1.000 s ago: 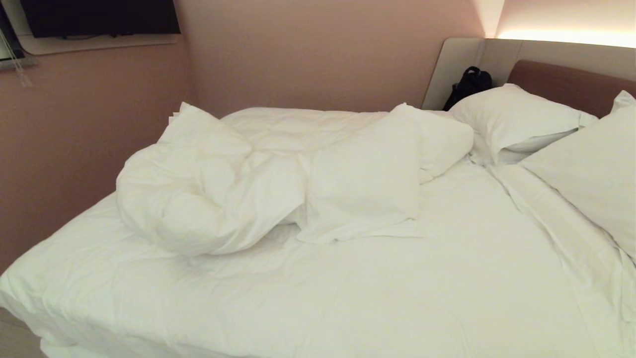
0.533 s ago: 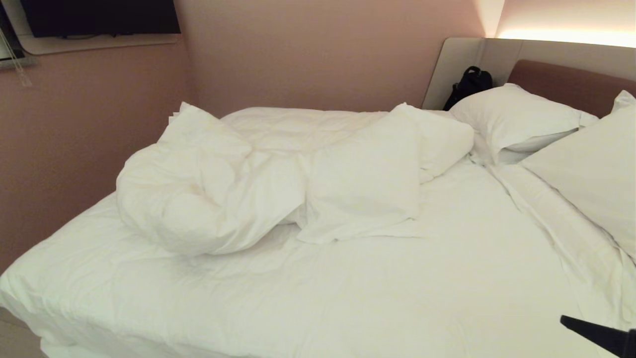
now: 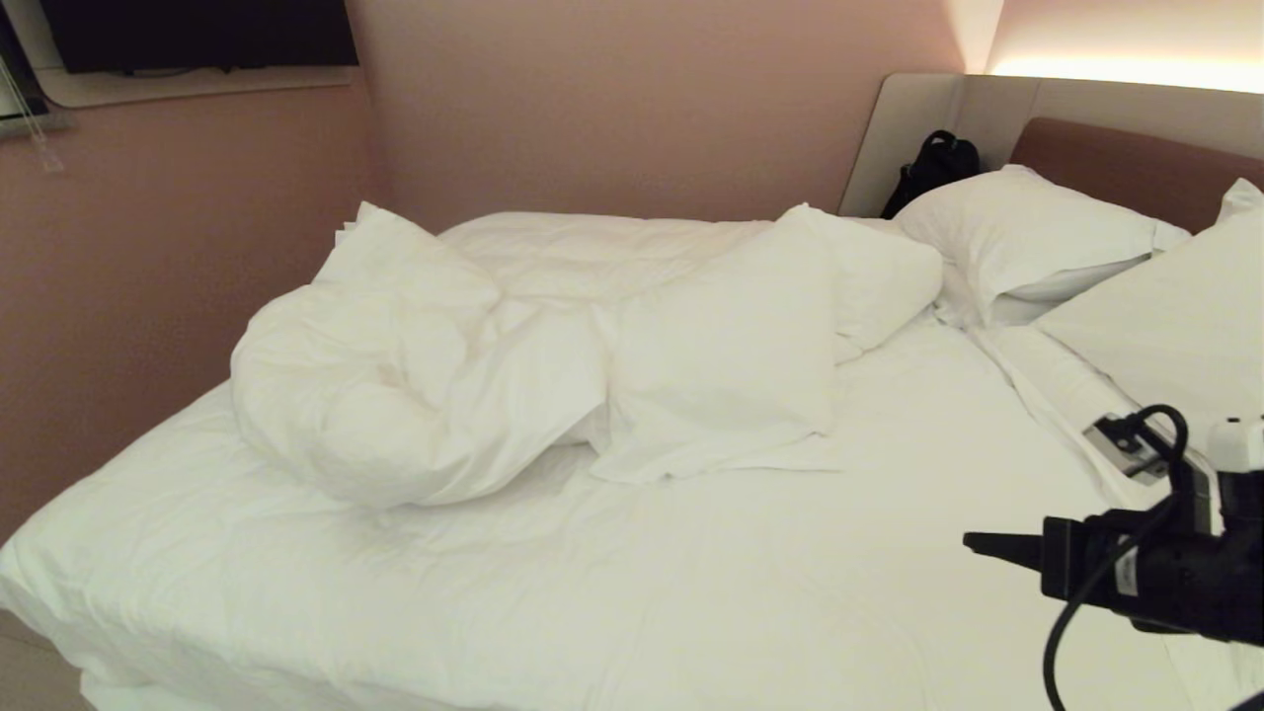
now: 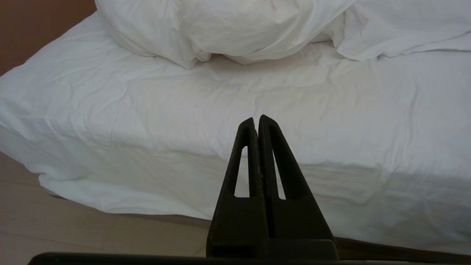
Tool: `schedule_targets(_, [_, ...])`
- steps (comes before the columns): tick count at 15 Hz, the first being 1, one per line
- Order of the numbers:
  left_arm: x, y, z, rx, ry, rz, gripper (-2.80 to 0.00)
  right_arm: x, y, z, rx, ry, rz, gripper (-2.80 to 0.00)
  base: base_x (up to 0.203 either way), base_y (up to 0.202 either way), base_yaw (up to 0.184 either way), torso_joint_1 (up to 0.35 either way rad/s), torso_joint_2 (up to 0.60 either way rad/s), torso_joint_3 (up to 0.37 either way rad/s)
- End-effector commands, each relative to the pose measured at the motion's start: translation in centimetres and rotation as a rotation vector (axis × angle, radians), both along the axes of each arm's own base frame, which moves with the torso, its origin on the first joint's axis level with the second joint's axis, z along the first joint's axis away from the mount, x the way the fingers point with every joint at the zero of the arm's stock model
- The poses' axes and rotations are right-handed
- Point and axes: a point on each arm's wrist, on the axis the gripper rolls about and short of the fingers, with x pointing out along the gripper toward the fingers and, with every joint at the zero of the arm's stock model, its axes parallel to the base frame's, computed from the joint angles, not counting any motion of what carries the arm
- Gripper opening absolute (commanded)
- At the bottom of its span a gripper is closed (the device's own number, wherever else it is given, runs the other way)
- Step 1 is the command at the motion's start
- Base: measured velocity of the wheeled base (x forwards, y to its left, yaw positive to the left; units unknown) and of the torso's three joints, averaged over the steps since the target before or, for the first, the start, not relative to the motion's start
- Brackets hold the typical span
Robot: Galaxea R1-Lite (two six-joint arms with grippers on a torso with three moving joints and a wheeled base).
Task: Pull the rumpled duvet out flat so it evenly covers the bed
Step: Hold the folded corner of the quilt
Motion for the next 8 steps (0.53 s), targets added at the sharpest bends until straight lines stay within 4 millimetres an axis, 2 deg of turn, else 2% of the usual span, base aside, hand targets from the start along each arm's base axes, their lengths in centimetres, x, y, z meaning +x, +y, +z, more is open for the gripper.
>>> schedule_targets(1, [0.0, 0.0, 0.0, 0.000, 0.001, 0.000, -2.80, 3.1, 1.1, -0.3, 0.010, -0.065, 0.034, -2.80, 0.000, 0.000, 0.000, 0.000, 0.00, 0.000])
schedule_targets(3, [0.0, 0.0, 0.0, -0.001, 0.001, 0.000, -2.80, 4.8, 2.1, -0.8, 0.008, -0.051, 0.059, -2.80, 0.000, 0.000, 0.000, 0.000, 0.00, 0.000])
schedule_targets(8, [0.0, 0.0, 0.0, 0.000, 0.001, 0.000, -2.80, 10.3, 3.4, -3.8, -0.008, 0.013, 0.070, -2.80, 0.000, 0.000, 0.000, 0.000, 0.00, 0.000])
